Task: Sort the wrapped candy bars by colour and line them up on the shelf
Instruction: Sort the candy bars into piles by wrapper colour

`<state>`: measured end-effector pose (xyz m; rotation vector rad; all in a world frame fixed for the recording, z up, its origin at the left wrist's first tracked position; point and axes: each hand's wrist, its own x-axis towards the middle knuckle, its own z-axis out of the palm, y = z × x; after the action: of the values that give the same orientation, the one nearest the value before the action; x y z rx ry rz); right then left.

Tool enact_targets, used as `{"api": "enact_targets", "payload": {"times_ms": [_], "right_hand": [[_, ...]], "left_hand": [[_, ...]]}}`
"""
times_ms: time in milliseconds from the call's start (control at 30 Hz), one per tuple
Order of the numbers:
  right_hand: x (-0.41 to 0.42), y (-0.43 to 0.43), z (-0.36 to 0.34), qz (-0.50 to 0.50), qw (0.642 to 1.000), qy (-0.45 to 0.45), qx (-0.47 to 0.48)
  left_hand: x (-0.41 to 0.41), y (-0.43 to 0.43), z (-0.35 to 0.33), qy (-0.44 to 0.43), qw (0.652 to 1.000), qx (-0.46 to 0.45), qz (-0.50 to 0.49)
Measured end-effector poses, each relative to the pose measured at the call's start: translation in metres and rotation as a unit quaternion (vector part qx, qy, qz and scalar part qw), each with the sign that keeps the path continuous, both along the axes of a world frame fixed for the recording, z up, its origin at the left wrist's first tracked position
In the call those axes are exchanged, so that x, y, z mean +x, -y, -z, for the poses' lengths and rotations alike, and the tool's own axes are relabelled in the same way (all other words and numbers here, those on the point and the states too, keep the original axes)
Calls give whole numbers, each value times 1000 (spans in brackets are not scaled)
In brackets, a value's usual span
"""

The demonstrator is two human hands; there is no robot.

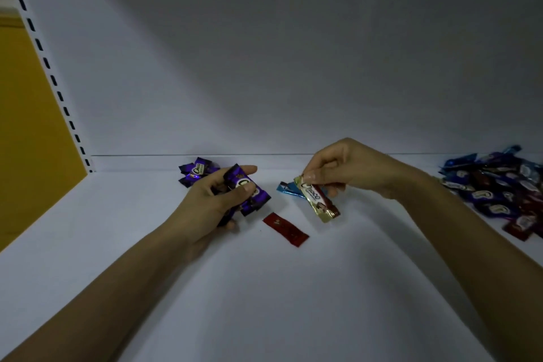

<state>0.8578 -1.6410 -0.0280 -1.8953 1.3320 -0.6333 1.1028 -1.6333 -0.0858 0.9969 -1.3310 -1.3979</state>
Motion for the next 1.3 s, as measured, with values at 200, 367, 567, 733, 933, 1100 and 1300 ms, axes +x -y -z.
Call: {"api": "enact_targets", "payload": {"times_ms": [200, 367, 567, 733, 933, 1100, 1300], "right_hand": [[-36, -7, 18, -16, 988, -152, 31], [-63, -10, 20, 13, 975, -218, 40], [-58, -14, 23, 76, 966, -248, 15], [-19, -24, 26, 104, 943, -305, -84], [58, -38, 55, -15, 944, -259, -203], [63, -39, 62, -27, 971, -154, -183], [56, -32, 45, 63, 984, 165, -23]], "left_hand": [[-7, -5, 1, 29, 999, -15, 9], [-10, -5, 5, 23, 999, -32, 16], [-11, -4, 8, 30, 999, -34, 13], [-7, -4, 6, 49, 997, -54, -33], [-2, 0, 4, 58, 994, -57, -68], [-4, -3, 4, 32, 997, -53, -50], [-6, -9, 1, 46, 995, -93, 2]]}}
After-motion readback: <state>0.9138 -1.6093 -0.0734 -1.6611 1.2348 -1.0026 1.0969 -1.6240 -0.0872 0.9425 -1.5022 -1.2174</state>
